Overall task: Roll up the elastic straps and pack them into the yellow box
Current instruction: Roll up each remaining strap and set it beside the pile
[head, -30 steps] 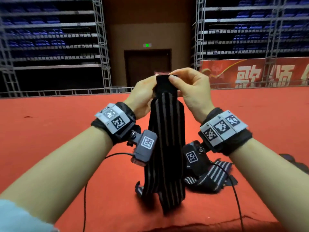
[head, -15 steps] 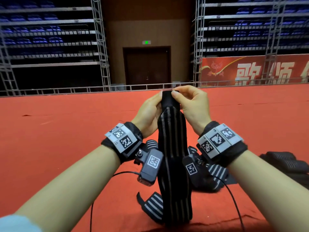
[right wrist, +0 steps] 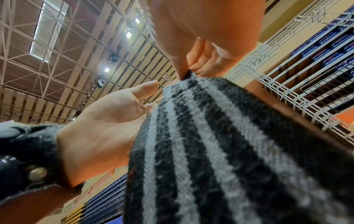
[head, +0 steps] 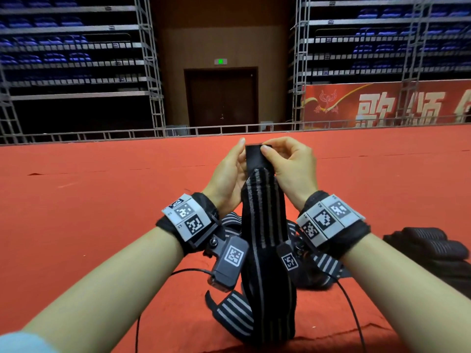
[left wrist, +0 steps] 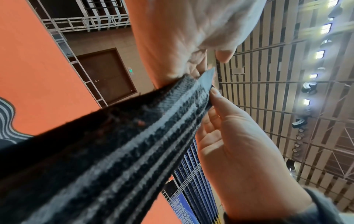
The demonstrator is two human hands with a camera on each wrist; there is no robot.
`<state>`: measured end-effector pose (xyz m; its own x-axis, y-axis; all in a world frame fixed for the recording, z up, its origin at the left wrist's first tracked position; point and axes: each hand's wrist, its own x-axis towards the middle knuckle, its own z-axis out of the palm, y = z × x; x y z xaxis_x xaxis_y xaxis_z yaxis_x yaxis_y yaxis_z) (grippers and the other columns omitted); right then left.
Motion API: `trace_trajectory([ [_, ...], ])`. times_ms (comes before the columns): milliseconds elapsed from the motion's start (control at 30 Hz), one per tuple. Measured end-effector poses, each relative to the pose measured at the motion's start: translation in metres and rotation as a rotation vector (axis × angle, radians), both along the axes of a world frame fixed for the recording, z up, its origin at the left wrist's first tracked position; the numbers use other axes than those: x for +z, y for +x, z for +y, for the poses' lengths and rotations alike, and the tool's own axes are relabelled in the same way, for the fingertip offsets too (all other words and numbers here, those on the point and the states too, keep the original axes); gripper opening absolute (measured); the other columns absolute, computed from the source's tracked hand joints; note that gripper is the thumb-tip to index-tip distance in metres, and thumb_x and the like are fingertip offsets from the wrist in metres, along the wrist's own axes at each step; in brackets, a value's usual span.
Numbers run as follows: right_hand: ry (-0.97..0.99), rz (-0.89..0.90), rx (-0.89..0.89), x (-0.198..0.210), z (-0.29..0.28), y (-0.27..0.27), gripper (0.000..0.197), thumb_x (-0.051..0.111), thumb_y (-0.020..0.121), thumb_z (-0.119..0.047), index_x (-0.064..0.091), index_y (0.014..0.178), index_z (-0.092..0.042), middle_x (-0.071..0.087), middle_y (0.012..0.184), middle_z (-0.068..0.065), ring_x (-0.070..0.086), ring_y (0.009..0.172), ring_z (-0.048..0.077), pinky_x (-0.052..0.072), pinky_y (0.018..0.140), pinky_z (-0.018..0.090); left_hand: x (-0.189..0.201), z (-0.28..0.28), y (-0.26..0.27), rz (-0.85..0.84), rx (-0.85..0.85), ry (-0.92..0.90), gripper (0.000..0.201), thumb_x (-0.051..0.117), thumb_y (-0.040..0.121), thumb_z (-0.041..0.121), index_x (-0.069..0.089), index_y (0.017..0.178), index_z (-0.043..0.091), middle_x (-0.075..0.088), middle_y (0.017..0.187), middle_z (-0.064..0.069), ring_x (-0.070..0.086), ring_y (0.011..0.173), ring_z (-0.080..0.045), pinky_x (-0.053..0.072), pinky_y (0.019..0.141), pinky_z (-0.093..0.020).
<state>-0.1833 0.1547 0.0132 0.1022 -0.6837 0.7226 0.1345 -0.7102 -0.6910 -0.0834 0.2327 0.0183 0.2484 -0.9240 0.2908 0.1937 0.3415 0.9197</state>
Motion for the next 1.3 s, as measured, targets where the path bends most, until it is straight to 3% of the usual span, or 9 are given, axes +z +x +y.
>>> trace_trajectory([
  [233,-0.012,0.027,-0.031,-0.001,0.003,-0.004,0.001,0.069,0.087,-0.023,0.07,0.086,-0.023,0.07,0.08,-0.01,0.064,0.076,0.002,0.053,0.073,0.019,-0.006,-0.001,-0.001,-0.108,0.022,-0.063,0.031,0.044,0.101,0.016,0.057,0.125,0.001,0.066,0.104,-0.015,0.065,0.082,-0.017,0.056,0.074,-0.025],
  [433,-0.012,0.067,-0.062,-0.002,0.004,-0.002,0.003,0.068,0.087,-0.024,0.069,0.088,-0.022,0.069,0.081,-0.011,0.063,0.076,-0.001,0.051,0.072,0.017,-0.011,-0.005,-0.001,-0.123,0.048,-0.076,0.034,0.043,0.102,0.018,0.056,0.126,-0.002,0.061,0.12,-0.03,0.061,0.099,-0.032,0.051,0.091,-0.042],
  [533,0.014,0.098,-0.075,-0.003,0.004,-0.003,0.011,0.065,0.089,-0.03,0.064,0.096,-0.022,0.066,0.089,-0.01,0.061,0.083,0.002,0.051,0.074,0.021,-0.011,-0.006,0.001,-0.119,0.108,-0.082,0.032,0.045,0.102,0.02,0.06,0.118,-0.004,0.064,0.104,-0.026,0.06,0.087,-0.031,0.053,0.077,-0.036],
  [667,0.251,0.324,0.246,-0.006,0.008,-0.008,0.035,0.039,0.099,-0.049,0.056,0.111,-0.021,0.064,0.093,-0.009,0.062,0.084,0.004,0.052,0.077,0.027,0.003,-0.003,0.007,-0.117,0.156,-0.126,0.027,0.044,0.102,0.02,0.065,0.099,0.004,0.07,0.083,-0.013,0.066,0.07,-0.021,0.056,0.067,-0.03],
  [800,0.186,0.362,0.458,-0.008,0.019,-0.014,0.041,0.035,0.104,-0.036,0.065,0.112,-0.008,0.071,0.098,0.001,0.066,0.084,0.007,0.053,0.075,0.023,0.027,0.005,0.005,-0.178,0.189,-0.169,0.028,0.042,0.103,0.019,0.064,0.09,0.008,0.068,0.076,-0.004,0.064,0.068,-0.015,0.052,0.07,-0.029],
  [933,0.081,0.16,0.323,0.017,0.022,-0.019,0.035,0.041,0.103,-0.028,0.064,0.107,-0.002,0.071,0.102,0.015,0.068,0.09,0.017,0.054,0.084,0.035,0.041,0.014,0.001,-0.33,0.2,-0.194,0.032,0.039,0.104,0.027,0.063,0.108,0.006,0.07,0.102,-0.01,0.067,0.095,-0.021,0.052,0.089,-0.035],
  [1033,0.059,0.128,0.278,0.043,0.026,-0.024,0.038,0.042,0.103,-0.031,0.065,0.108,-0.002,0.071,0.105,0.016,0.068,0.101,0.025,0.052,0.093,0.045,0.041,0.027,-0.008,-0.458,0.139,-0.134,0.036,0.038,0.103,0.034,0.06,0.123,0.013,0.069,0.113,-0.002,0.067,0.1,-0.011,0.053,0.083,-0.026],
  [1100,0.032,0.158,0.275,0.059,0.031,-0.025,0.041,0.042,0.101,-0.035,0.065,0.108,-0.001,0.071,0.106,0.016,0.067,0.102,0.028,0.051,0.095,0.048,0.046,0.033,-0.013,-0.494,0.22,-0.207,0.03,0.039,0.104,0.028,0.057,0.125,0.015,0.067,0.117,0.001,0.063,0.108,-0.01,0.05,0.094,-0.027],
  [1300,-0.031,0.26,0.284,0.115,0.065,-0.041,0.031,0.042,0.101,-0.035,0.055,0.117,-0.012,0.066,0.109,0.004,0.065,0.103,0.017,0.05,0.097,0.041,0.093,0.053,-0.025,-0.473,0.327,-0.298,0.041,0.039,0.099,0.038,0.05,0.13,0.014,0.062,0.124,-0.006,0.061,0.114,-0.016,0.046,0.103,-0.042],
])
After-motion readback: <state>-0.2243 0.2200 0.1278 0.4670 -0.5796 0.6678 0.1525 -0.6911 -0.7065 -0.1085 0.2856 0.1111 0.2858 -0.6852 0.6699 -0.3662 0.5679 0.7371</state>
